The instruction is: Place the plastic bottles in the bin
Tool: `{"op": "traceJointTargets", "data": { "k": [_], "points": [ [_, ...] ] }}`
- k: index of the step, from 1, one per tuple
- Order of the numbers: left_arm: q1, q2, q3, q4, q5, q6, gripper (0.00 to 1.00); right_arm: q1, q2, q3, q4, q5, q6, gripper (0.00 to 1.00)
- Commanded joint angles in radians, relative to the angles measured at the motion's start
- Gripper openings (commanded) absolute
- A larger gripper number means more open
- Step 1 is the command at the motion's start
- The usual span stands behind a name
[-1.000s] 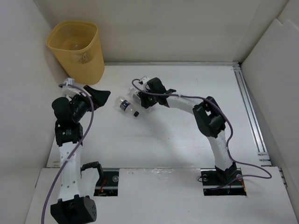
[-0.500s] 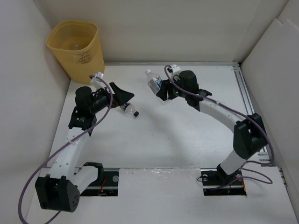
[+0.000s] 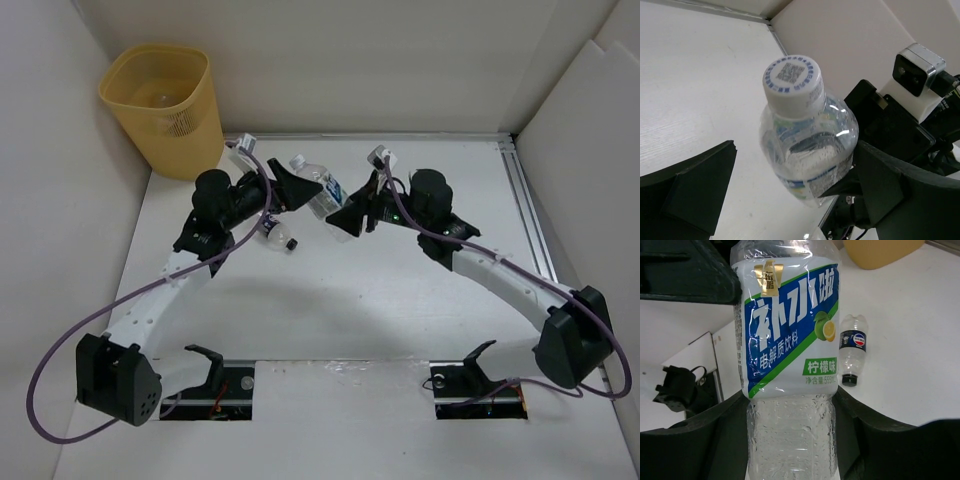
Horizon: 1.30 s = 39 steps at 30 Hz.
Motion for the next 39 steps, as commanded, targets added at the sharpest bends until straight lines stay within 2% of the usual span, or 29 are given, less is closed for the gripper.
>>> {"op": "traceJointTargets", "data": {
  "k": [1,7,9,10,11,12,13,14,16,18,20,21,26,27,30,32,34,35,36,39],
  "points": [
    [-0.048,0.021,0.051,0.102,-0.017,-0.031,1.0,0.046,-0.047,-0.003,0.094,-0.044,0.001,0.06],
    [-0.145,0.067,0.033,0.128,-0.06,-0.031,1.0,0.078,-0.036,0.026,0.094,-0.035,0.001,0.07],
    [-0.178,0.067,0.033,0.137,-0.074,-0.031,0.95,0.078,-0.027,0.037,0.094,-0.026,0.001,0.07],
    [-0.178,0.077,0.042,0.137,-0.074,-0.031,0.89,0.078,-0.018,0.037,0.094,-0.026,0.001,0.08],
    [-0.178,0.078,0.042,0.137,-0.074,-0.031,0.79,0.078,-0.018,0.037,0.094,-0.014,0.001,0.09],
    [-0.178,0.078,0.053,0.137,-0.074,-0.031,0.4,0.078,-0.018,0.037,0.094,-0.014,0.001,0.12],
    [-0.178,0.078,0.068,0.128,-0.112,-0.031,0.23,0.078,-0.018,0.037,0.094,-0.014,0.001,0.15],
    [-0.178,0.078,0.08,0.086,-0.135,-0.031,0.13,0.065,-0.028,0.037,0.094,-0.005,0.001,0.34],
    [-0.178,0.078,0.11,0.044,-0.181,0.004,0.03,0.051,-0.037,0.024,0.076,0.009,0.001,0.63],
    [-0.178,0.067,0.165,-0.024,-0.287,0.027,0.03,0.02,-0.06,0.003,0.05,0.038,-0.012,0.8],
    [-0.178,0.067,0.238,-0.059,-0.386,0.05,0.03,0.005,-0.093,-0.012,0.007,0.061,-0.032,0.81],
    [-0.162,0.085,0.269,-0.089,-0.407,0.064,0.0,-0.007,-0.106,-0.022,-0.013,0.093,-0.053,0.91],
    [0.018,0.189,0.493,-0.151,-0.436,0.055,0.0,-0.058,-0.2,-0.089,-0.122,0.149,-0.105,0.92],
    [0.054,0.212,0.581,-0.151,-0.425,0.055,0.0,-0.067,-0.212,-0.098,-0.132,0.149,-0.105,0.92],
    [0.206,0.332,0.737,-0.185,-0.401,0.02,0.0,-0.092,-0.249,-0.13,-0.162,0.149,-0.127,0.92],
    [0.309,0.441,0.896,-0.208,-0.39,-0.013,0.0,-0.092,-0.26,-0.14,-0.171,0.149,-0.136,0.92],
    [0.375,0.522,1.005,-0.219,-0.378,-0.057,0.0,-0.101,-0.269,-0.152,-0.182,0.14,-0.147,0.93],
    [0.409,0.609,1.107,-0.235,-0.343,-0.086,0.0,-0.101,-0.269,-0.152,-0.182,0.131,-0.162,0.94],
    [0.47,0.651,1.152,-0.236,-0.318,-0.14,0.0,-0.101,-0.259,-0.14,-0.191,0.131,-0.18,0.94],
    [0.554,0.758,1.268,-0.156,-0.295,-0.191,0.0,-0.124,-0.225,-0.126,-0.201,0.085,-0.202,0.94]
  ]
}}
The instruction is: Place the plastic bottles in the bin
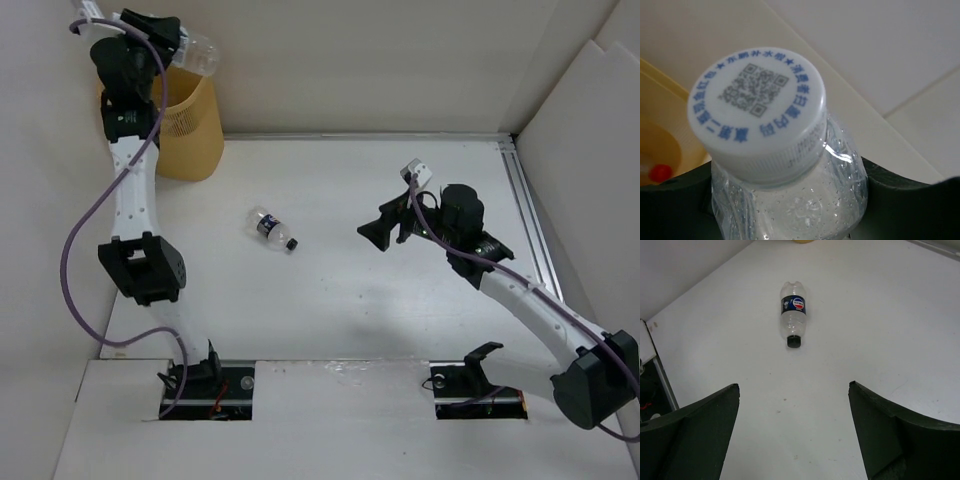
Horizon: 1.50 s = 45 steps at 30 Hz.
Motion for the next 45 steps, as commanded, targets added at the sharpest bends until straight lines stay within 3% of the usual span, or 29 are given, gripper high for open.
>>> {"op": "traceJointTargets", "data": {
  "k": [1,4,6,10,11,12,18,23,26,30,34,36,41,45],
  "points": [
    [0.078,0.066,0.101,0.085,0.028,-0.093,0.0,-0.02,0.027,0.03,-0.004,-0.041,-0.061,0.94],
    [0.101,0.123,0.154,0.128,-0.071,-0.06,0.0,-0.031,0.036,0.03,-0.004,-0.072,-0.07,0.94],
    [0.112,0.161,0.2,0.139,-0.118,-0.035,0.07,-0.031,0.036,0.03,-0.004,-0.083,-0.07,0.94],
    [0.13,0.302,0.271,0.139,-0.131,-0.035,0.57,-0.031,0.027,0.006,0.039,-0.101,-0.038,0.94],
    [0.13,0.327,0.298,0.129,-0.131,-0.035,0.88,-0.022,0.027,0.006,0.049,-0.101,-0.038,0.94],
    [0.13,0.351,0.323,0.128,-0.131,-0.035,1.0,-0.021,0.027,0.006,0.05,-0.091,-0.038,0.96],
    [0.13,0.39,0.386,0.185,-0.158,-0.083,1.0,0.086,0.142,0.041,0.05,0.038,-0.087,0.97],
    [0.139,0.339,0.397,0.084,-0.18,-0.112,1.0,0.166,0.349,0.093,0.04,0.118,-0.096,0.98],
    [0.139,0.233,0.305,0.004,-0.189,-0.098,1.0,0.219,0.474,0.166,0.04,0.149,-0.114,0.98],
    [0.127,0.039,0.133,-0.12,-0.177,0.003,1.0,0.267,0.611,0.292,0.031,0.17,-0.139,0.98],
    [0.106,-0.17,-0.159,-0.193,-0.022,0.121,1.0,0.285,0.739,0.441,-0.001,0.17,-0.16,0.98],
    [0.106,-0.299,-0.285,-0.194,0.045,0.144,1.0,0.307,0.797,0.519,-0.001,0.17,-0.161,0.98],
    [0.106,-0.618,-0.776,-0.126,0.155,0.184,1.0,0.318,0.946,0.689,-0.056,0.247,-0.15,0.98],
    [0.095,-0.843,-0.938,-0.154,0.219,0.273,1.0,0.318,1.079,0.817,-0.092,0.214,-0.15,0.98]
  ]
}}
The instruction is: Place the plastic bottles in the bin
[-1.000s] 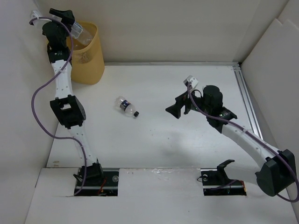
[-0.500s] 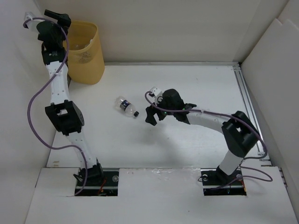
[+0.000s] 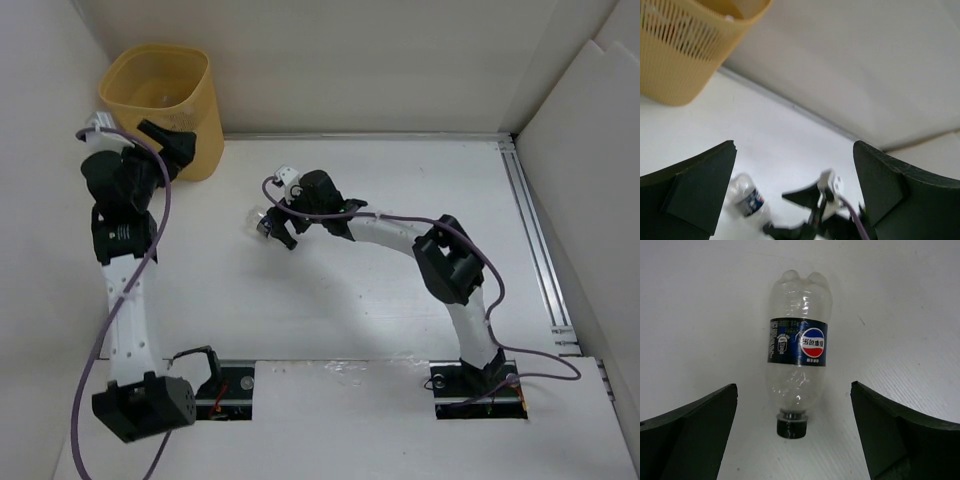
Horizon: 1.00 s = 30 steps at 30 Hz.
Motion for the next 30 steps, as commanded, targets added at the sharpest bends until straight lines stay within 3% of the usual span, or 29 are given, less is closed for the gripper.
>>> {"op": "traceJointTargets", "data": {
  "k": [1,4,9,12,16,17,18,21,25,28,30],
  "points": [
    [-0.035,-0.104,-0.08,-0.01,0.07,0.108,1.0,0.006,0.086,0.12,-0.055,-0.005,-0.005,0.98],
    [-0.059,-0.181,-0.139,-0.009,0.042,0.137,1.0,0.006,0.152,0.199,-0.084,0.036,-0.005,0.98],
    [-0.059,-0.19,-0.203,0.041,0.111,0.118,1.0,0.015,0.256,0.311,-0.162,0.027,-0.005,0.97],
    [-0.059,-0.165,-0.235,0.06,0.133,0.097,1.0,0.015,0.294,0.352,-0.188,0.016,0.005,0.85],
    [-0.059,-0.156,-0.235,0.06,0.163,0.097,1.0,0.015,0.294,0.326,-0.188,0.005,0.015,0.48],
    [-0.059,-0.165,-0.244,0.06,0.163,0.106,1.0,0.015,0.279,0.308,-0.173,0.005,0.015,0.34],
    [-0.059,-0.165,-0.245,0.06,0.173,0.106,1.0,0.015,0.259,0.252,-0.159,0.005,0.044,0.08],
    [-0.059,-0.156,-0.272,0.079,0.218,0.094,1.0,-0.004,0.14,0.13,-0.083,0.005,0.099,0.05],
    [-0.069,-0.113,-0.359,0.161,0.286,0.008,1.0,-0.047,-0.064,-0.156,0.062,-0.028,0.189,0.01],
    [-0.163,-0.068,-0.377,0.206,0.231,-0.016,1.0,-0.078,-0.221,-0.272,0.137,-0.019,0.243,0.0],
    [-0.282,-0.037,-0.364,0.206,0.184,-0.026,1.0,-0.093,-0.326,-0.382,0.221,-0.053,0.268,0.0]
  ]
}}
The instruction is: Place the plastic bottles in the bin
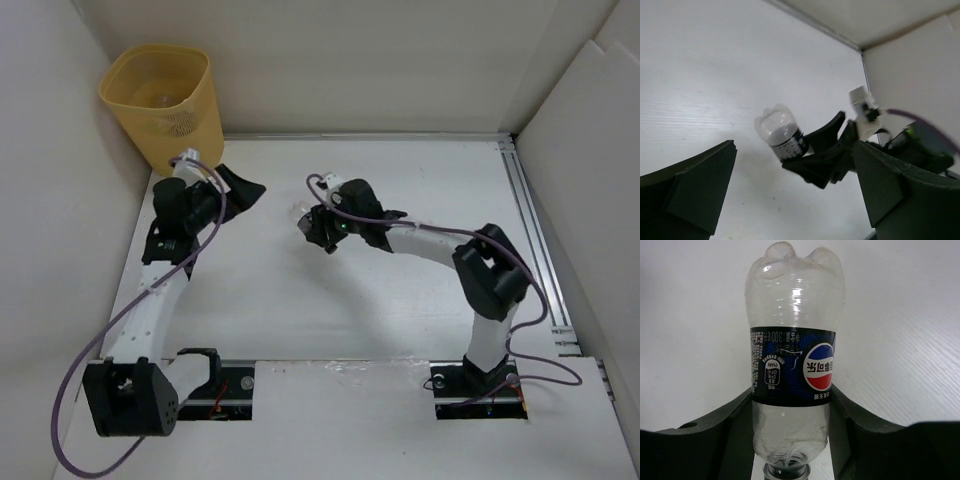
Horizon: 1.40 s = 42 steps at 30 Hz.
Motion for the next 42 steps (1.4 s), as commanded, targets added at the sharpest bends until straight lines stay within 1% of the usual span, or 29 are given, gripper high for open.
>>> {"op": "traceJointTargets", "data": {
  "k": [1,2,4,6,8,9,13,16,17,19,21,23,24,25,26,27,28,29,30,31,32,33,35,36,37,39,40,41,42],
  "points": [
    [-0.149,0.054,0.02,0.085,-0.081,-0.037,1.0,-0.042,-0.179,-0.108,0.241,-0.087,0.09,0.0],
    [-0.231,0.067,0.03,0.106,-0.104,-0.048,1.0,-0.054,-0.208,-0.14,0.275,-0.107,0.119,0.0],
    [-0.303,0.093,0.039,0.137,-0.168,-0.057,1.0,-0.066,-0.282,-0.209,0.342,-0.142,0.132,0.0],
    [-0.355,0.128,0.039,0.174,-0.178,-0.101,1.0,-0.067,-0.328,-0.249,0.358,-0.165,0.132,0.0],
    [-0.378,0.147,0.039,0.224,-0.189,-0.114,1.0,-0.067,-0.38,-0.263,0.367,-0.211,0.123,0.0],
    [-0.411,0.163,0.051,0.224,-0.198,-0.126,1.0,-0.067,-0.395,-0.277,0.367,-0.223,0.123,0.0],
    [-0.477,0.204,0.097,0.243,-0.226,-0.137,1.0,-0.067,-0.463,-0.306,0.431,-0.262,0.123,0.0],
    [-0.487,0.225,0.086,0.322,-0.187,-0.177,1.0,-0.067,-0.475,-0.317,0.485,-0.342,0.158,0.0],
    [-0.487,0.225,0.086,0.341,-0.178,-0.177,1.0,-0.067,-0.475,-0.328,0.521,-0.355,0.169,0.0],
    [-0.498,0.234,0.096,0.341,-0.169,-0.188,0.99,-0.076,-0.475,-0.328,0.534,-0.356,0.182,0.0],
    [-0.508,0.245,0.106,0.341,-0.155,-0.188,0.77,-0.076,-0.485,-0.337,0.534,-0.333,0.182,0.0],
    [-0.508,0.245,0.106,0.341,-0.14,-0.197,0.49,-0.088,-0.494,-0.337,0.534,-0.301,0.182,0.0],
    [-0.508,0.245,0.106,0.341,-0.129,-0.197,0.24,-0.099,-0.494,-0.337,0.534,-0.3,0.182,0.0],
    [-0.508,0.245,0.106,0.341,-0.12,-0.197,0.16,-0.099,-0.485,-0.337,0.534,-0.291,0.182,0.01],
    [-0.508,0.245,0.126,0.332,-0.12,-0.197,0.11,-0.111,-0.485,-0.337,0.534,-0.291,0.182,0.09],
    [-0.508,0.245,0.135,0.332,-0.12,-0.197,0.07,-0.123,-0.474,-0.326,0.534,-0.291,0.182,0.2],
    [-0.508,0.245,0.148,0.321,-0.12,-0.197,0.0,-0.123,-0.474,-0.326,0.534,-0.291,0.182,0.53],
    [-0.508,0.245,0.181,0.289,-0.162,-0.186,0.0,-0.135,-0.474,-0.326,0.534,-0.274,0.182,0.93],
    [-0.508,0.245,0.201,0.269,-0.187,-0.186,0.0,-0.155,-0.474,-0.326,0.502,-0.253,0.182,0.95],
    [-0.508,0.245,0.227,0.245,-0.213,-0.168,0.0,-0.169,-0.497,-0.326,0.414,-0.228,0.163,0.95],
    [-0.496,0.254,0.291,0.188,-0.25,-0.146,0.0,-0.185,-0.512,-0.326,0.372,-0.205,0.144,0.97],
    [-0.482,0.277,0.33,0.157,-0.25,-0.135,0.0,-0.212,-0.527,-0.326,0.343,-0.164,0.118,0.97],
    [-0.415,0.309,0.419,0.104,-0.25,-0.103,0.0,-0.246,-0.581,-0.384,0.29,-0.139,0.106,0.98],
    [-0.387,0.328,0.518,0.052,-0.261,-0.094,0.0,-0.263,-0.598,-0.404,0.29,-0.139,0.106,0.98],
    [-0.326,0.372,0.571,0.034,-0.261,-0.094,0.0,-0.295,-0.613,-0.442,0.277,-0.139,0.106,0.98],
    [-0.263,0.423,0.687,-0.005,-0.261,-0.094,0.0,-0.318,-0.653,-0.476,0.266,-0.148,0.097,0.98],
    [-0.237,0.476,0.811,-0.039,-0.288,-0.071,0.0,-0.33,-0.667,-0.492,0.266,-0.159,0.097,0.98],
    [-0.2,0.504,0.879,-0.065,-0.323,-0.057,0.0,-0.33,-0.678,-0.513,0.238,-0.159,0.097,0.98],
    [-0.186,0.532,0.946,-0.084,-0.359,-0.036,0.0,-0.34,-0.704,-0.513,0.217,-0.159,0.083,0.98]
  ]
}}
